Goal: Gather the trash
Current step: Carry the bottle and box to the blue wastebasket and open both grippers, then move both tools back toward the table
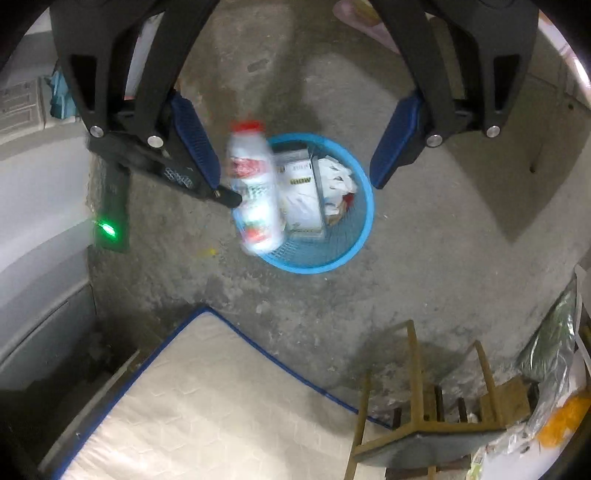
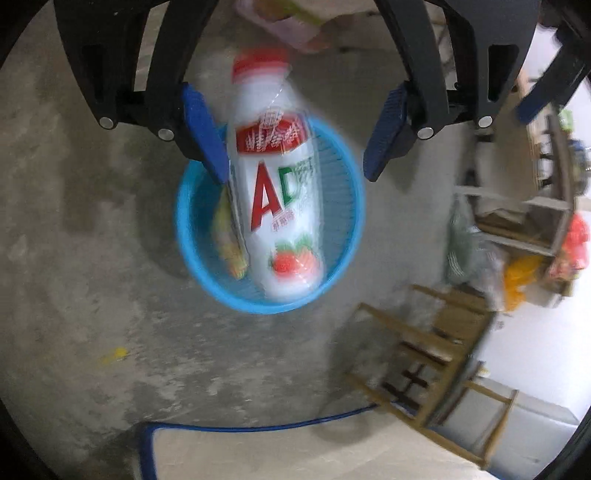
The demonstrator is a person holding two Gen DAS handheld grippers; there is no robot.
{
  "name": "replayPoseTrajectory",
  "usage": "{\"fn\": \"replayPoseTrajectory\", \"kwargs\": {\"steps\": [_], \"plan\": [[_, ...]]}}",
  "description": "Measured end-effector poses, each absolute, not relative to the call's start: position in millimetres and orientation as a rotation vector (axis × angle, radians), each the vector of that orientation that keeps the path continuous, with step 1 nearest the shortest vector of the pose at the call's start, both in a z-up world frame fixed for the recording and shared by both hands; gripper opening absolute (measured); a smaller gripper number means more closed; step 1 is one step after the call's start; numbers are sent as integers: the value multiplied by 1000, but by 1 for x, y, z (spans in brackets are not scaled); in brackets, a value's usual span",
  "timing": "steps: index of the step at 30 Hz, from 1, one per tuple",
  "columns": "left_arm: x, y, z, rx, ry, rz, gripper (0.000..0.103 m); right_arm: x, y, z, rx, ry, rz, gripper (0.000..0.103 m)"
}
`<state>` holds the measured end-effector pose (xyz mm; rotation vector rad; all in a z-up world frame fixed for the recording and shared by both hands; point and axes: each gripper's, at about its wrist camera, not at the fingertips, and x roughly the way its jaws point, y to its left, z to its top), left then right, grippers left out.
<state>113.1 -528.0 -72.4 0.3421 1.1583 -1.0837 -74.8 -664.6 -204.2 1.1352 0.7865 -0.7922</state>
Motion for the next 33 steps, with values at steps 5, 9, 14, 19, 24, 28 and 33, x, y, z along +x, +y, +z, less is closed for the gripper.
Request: {"fn": "replayPoseTrajectory", "kwargs": {"steps": [5, 9, 14, 19, 24, 28, 33], "plan": [[118, -496, -53, 309, 1115, -1085, 82, -90, -667, -208, 1166, 737, -817, 73], [116, -475, -40, 293, 1077, -1080, 83, -107, -659, -209, 1166, 722, -830, 73], [109, -444, -18, 251, 1047, -1087, 84, -127, -638, -202, 1146, 725, -823, 73], [98, -398, 14, 206, 953, -1092, 88, -141, -593, -171, 1051, 714, -779, 73], [87, -332, 40, 113, 861, -1062, 92, -145, -535, -125, 919, 689, -722, 76], [82, -278, 50, 41, 816, -1010, 93, -137, -494, -89, 860, 641, -608, 77], [85, -201, 54, -55, 781, -948, 93, -107, -453, -55, 835, 621, -405, 77]]}}
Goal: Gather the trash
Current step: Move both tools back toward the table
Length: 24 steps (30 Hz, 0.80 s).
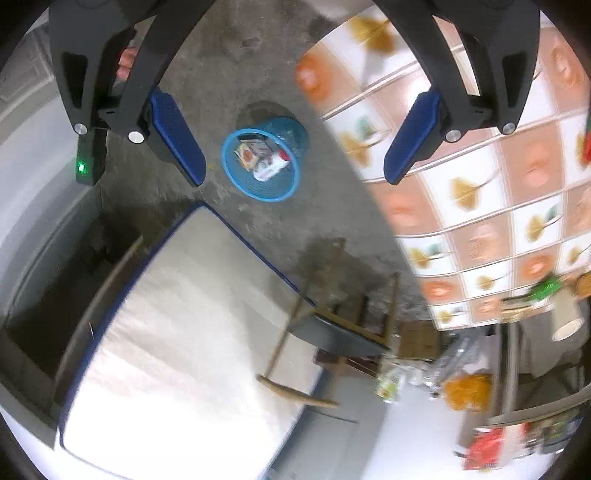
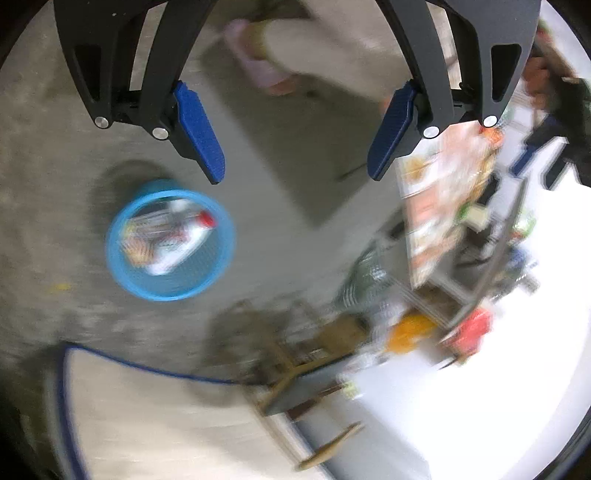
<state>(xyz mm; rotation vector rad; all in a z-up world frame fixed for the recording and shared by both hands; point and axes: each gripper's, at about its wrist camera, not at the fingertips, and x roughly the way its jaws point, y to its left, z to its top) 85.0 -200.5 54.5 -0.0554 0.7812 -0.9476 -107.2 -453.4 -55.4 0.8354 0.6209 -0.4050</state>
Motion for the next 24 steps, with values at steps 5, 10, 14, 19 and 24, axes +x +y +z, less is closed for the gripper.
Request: {"fn": "replayPoseTrajectory", "kwargs": {"steps": [5, 10, 14, 19, 24], "plan": [[91, -104, 45, -131, 758, -797, 93, -50, -405, -30, 828, 644, -158, 77], [98, -14, 33, -195, 739, -603, 93, 24, -340, -24, 790, 732, 61, 77], [103, 57, 25, -262, 706, -443, 93, 79, -286, -19, 748, 804, 209, 77], [116, 148, 14, -387, 661, -247, 93, 154, -218, 4, 620, 870, 390, 77], [144, 200, -6, -452, 703, -86, 93, 226, -160, 20, 509, 910, 515, 77]]}}
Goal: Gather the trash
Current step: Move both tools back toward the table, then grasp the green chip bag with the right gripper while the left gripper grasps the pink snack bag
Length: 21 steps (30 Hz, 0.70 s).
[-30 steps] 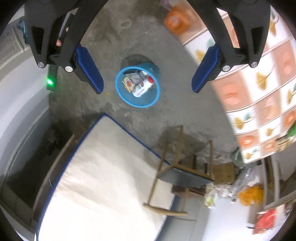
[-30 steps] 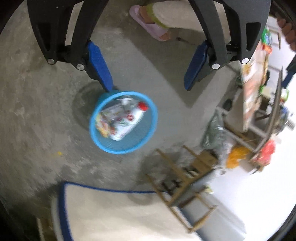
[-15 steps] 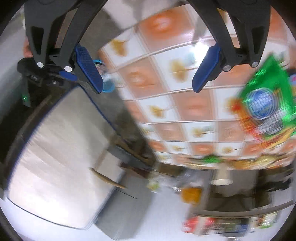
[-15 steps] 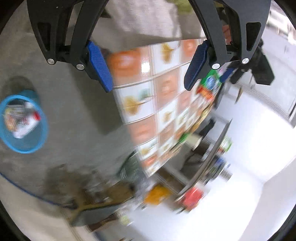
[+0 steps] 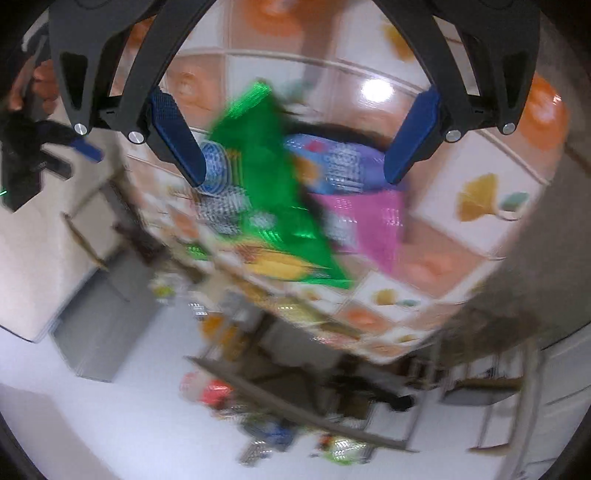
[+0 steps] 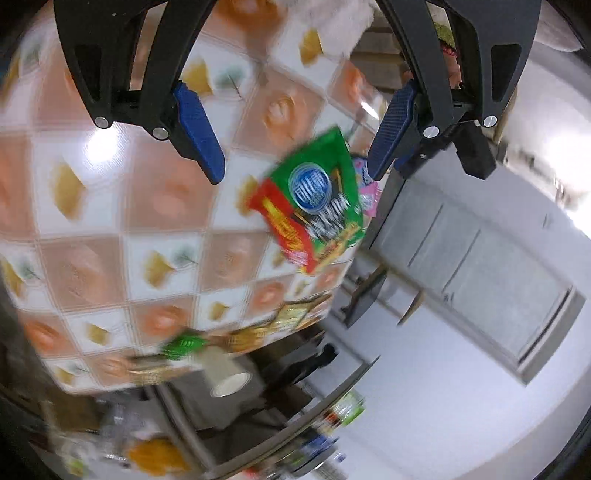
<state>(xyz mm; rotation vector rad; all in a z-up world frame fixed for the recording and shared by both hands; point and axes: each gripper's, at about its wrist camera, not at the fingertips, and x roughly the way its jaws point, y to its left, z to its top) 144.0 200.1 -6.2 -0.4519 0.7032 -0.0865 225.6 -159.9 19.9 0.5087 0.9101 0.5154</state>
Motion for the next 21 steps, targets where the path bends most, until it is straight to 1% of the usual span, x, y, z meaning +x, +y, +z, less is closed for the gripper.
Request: {"fn": "replayPoseTrajectory", "kwargs": {"steps": [4, 6, 8, 11, 13, 14, 19, 21], "plan": [[172, 219, -28, -479, 782, -34, 92, 289, -126, 13, 490, 983, 586, 77], [182, 223, -35, -486, 807, -33, 83, 312, -113, 5, 468, 1016, 593, 77], [190, 226, -40, -482, 826, -34, 78, 333, -102, -7, 452, 1057, 584, 77], [200, 226, -43, -467, 833, -45, 75, 357, -91, -22, 466, 1123, 604, 77], [202, 224, -43, -446, 842, -49, 72, 368, -85, -31, 487, 1155, 632, 77], [206, 223, -45, -434, 853, -48, 68, 371, -83, -35, 499, 1166, 643, 77], [203, 221, -45, -420, 876, -61, 57, 375, -76, -47, 542, 1202, 707, 77], [202, 220, -45, -416, 879, -62, 54, 375, -72, -48, 539, 1208, 731, 72]]}}
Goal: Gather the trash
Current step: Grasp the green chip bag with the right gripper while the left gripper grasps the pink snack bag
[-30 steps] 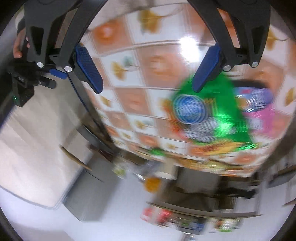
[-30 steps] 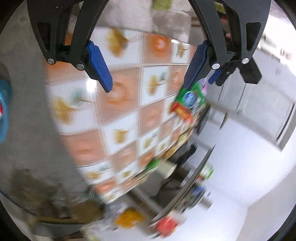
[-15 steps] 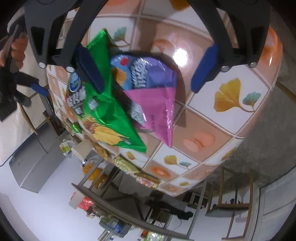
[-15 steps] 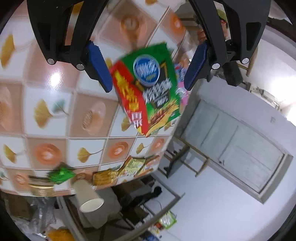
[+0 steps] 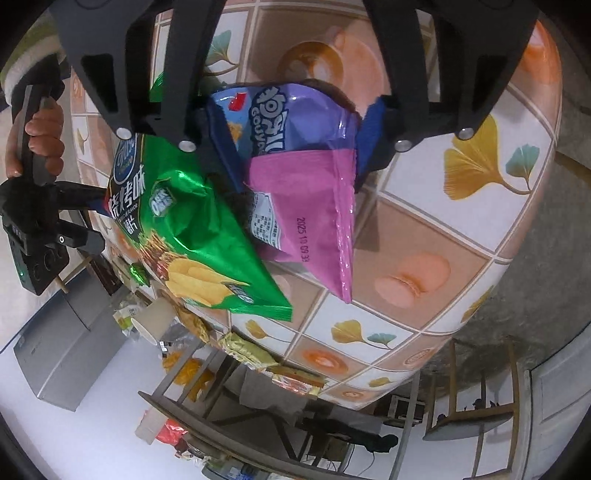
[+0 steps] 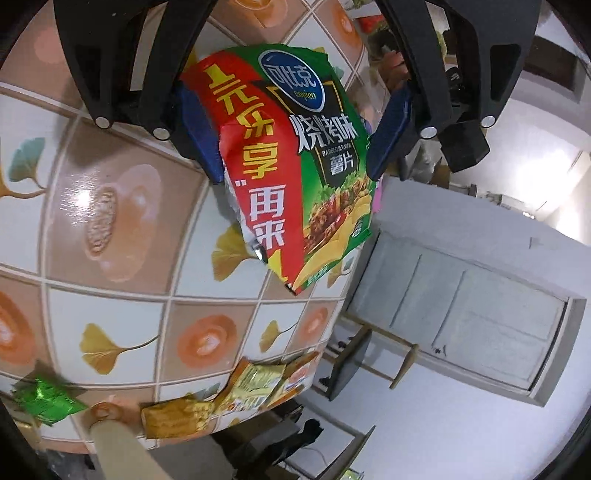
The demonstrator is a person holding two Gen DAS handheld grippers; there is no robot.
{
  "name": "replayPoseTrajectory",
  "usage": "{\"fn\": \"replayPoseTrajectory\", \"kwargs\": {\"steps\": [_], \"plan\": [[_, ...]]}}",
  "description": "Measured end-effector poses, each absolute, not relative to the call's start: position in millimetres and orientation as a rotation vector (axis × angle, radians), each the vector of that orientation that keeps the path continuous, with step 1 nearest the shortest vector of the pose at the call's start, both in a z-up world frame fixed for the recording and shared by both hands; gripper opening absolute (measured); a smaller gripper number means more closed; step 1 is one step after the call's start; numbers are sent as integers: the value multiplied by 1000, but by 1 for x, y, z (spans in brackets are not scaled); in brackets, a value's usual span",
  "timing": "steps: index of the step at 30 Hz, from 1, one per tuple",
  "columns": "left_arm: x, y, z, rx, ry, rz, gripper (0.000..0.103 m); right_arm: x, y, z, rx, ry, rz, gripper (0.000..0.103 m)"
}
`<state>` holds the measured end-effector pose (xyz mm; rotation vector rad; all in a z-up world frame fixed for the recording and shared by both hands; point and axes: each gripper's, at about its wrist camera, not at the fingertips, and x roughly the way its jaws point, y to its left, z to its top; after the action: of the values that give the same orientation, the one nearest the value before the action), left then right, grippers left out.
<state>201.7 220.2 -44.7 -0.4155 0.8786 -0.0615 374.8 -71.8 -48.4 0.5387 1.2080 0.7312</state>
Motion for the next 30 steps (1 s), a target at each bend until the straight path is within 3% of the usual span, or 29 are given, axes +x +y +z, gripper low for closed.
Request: {"fn": "replayPoseTrajectory", "kwargs": {"steps": [6, 18, 30], "plan": [[200, 220, -45, -426, 874, -66, 48, 369, -60, -46, 483, 1228, 747, 49], [191, 222, -42, -442, 853, -59, 35, 347, -53, -26, 421, 1195, 749, 27], [185, 230, -42, -510, 832, -83, 28, 335, -85, -10, 495, 1118, 707, 26]]}}
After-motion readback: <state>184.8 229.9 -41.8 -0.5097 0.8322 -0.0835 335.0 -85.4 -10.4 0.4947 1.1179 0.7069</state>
